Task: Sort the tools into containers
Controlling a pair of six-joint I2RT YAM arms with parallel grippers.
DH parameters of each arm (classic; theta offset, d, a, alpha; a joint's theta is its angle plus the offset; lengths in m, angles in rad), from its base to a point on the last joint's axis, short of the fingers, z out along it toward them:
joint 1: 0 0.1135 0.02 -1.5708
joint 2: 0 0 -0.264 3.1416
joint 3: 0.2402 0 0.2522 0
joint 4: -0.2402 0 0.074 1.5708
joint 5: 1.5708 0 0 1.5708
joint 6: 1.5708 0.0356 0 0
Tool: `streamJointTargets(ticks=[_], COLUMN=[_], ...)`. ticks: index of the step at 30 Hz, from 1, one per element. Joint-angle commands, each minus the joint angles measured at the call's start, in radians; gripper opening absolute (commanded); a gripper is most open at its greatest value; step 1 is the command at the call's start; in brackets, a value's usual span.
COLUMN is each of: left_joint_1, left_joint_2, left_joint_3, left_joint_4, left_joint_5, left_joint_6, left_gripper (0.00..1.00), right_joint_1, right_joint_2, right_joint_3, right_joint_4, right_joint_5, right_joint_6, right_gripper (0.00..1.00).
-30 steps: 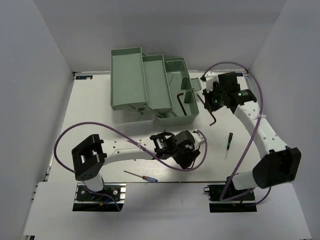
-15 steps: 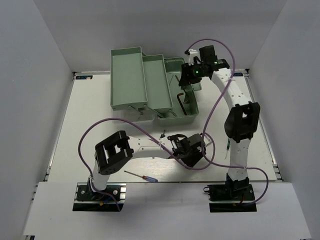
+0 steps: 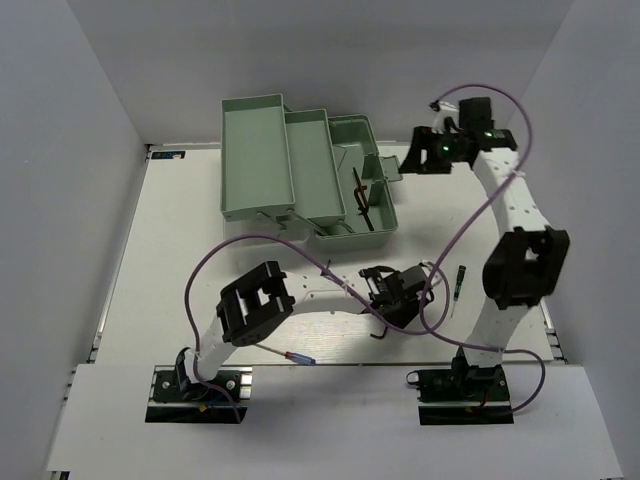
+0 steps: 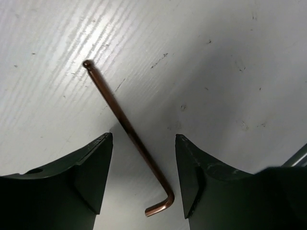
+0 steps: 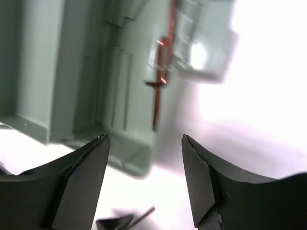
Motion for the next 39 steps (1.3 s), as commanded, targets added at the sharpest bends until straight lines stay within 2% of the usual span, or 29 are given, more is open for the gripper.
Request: streamJointTargets(ticks=[1, 4, 8, 9, 11, 12, 15, 17, 20, 21, 23, 26, 29, 30, 36, 37, 39], left_joint_1=[-0.018, -0.018, -0.018, -0.018, -0.027, -0.027, -0.027, -0.027, -0.018, -0.006, 0.005, 0.037, 0.068, 0.092, 0.207, 0.239, 0.272], left_joint_2=[0.024, 0.079, 0.122, 0.139, 0.165, 0.193, 0.216, 0.225, 0.153, 0.133, 0.093, 0.030, 0.001, 0.001, 0.009, 0.027, 0.036], left_joint_3=[0.058, 0.109, 0.129, 0.129, 0.138, 0.138, 0.138, 0.126, 0.112, 0.133, 0.173, 0.322, 0.435, 0.459, 0.636, 0.661, 0.729], left_joint_4=[-0.075, -0.155, -0.232, -0.244, -0.304, -0.325, -0.388, -0.388, -0.374, -0.374, -0.374, -0.405, -0.416, -0.416, -0.397, -0.387, -0.370], left_joint_5=[-0.022, -0.047, -0.072, -0.072, -0.081, -0.081, -0.092, -0.111, -0.136, -0.150, -0.173, -0.237, -0.274, -0.283, -0.322, -0.332, -0.346], left_joint_6=[-0.025, -0.069, -0.114, -0.130, -0.150, -0.166, -0.187, -0.198, -0.198, -0.198, -0.171, -0.140, -0.109, -0.109, -0.040, -0.040, -0.020], left_gripper=[0.65, 0.60, 0.48, 0.39, 0.30, 0.22, 0.15, 0.02, 0.00, 0.00, 0.00, 0.00, 0.00, 0.00, 0.00, 0.00, 0.00], right_joint_1=[-0.066, -0.105, -0.160, -0.172, -0.198, -0.201, -0.235, -0.259, -0.284, -0.289, -0.302, -0.348, -0.378, -0.403, -0.476, -0.493, -0.500], right_joint_2=[-0.110, -0.148, -0.180, -0.193, -0.199, -0.203, -0.214, -0.228, -0.257, -0.268, -0.297, -0.375, -0.418, -0.424, -0.461, -0.466, -0.479], right_joint_3=[-0.108, -0.170, -0.217, -0.230, -0.237, -0.246, -0.263, -0.302, -0.351, -0.363, -0.407, -0.484, -0.539, -0.553, -0.631, -0.641, -0.679], right_joint_4=[0.045, 0.055, 0.055, 0.050, 0.047, 0.038, 0.027, 0.030, 0.030, 0.025, 0.018, 0.042, 0.048, 0.044, -0.002, -0.004, -0.011], right_joint_5=[-0.032, -0.058, -0.093, -0.107, -0.126, -0.132, -0.147, -0.155, -0.163, -0.166, -0.135, -0.086, -0.075, -0.074, -0.078, -0.087, -0.089], right_joint_6=[0.051, 0.061, 0.084, 0.086, 0.091, 0.094, 0.098, 0.092, 0.051, 0.028, -0.027, -0.106, -0.146, -0.155, -0.181, -0.192, -0.216], right_gripper=[0.68, 0.68, 0.68, 0.68, 0.68, 0.68, 0.68, 0.69, 0.72, 0.90, 0.90, 0.90, 0.30, 0.00, 0.00, 0.15, 0.29])
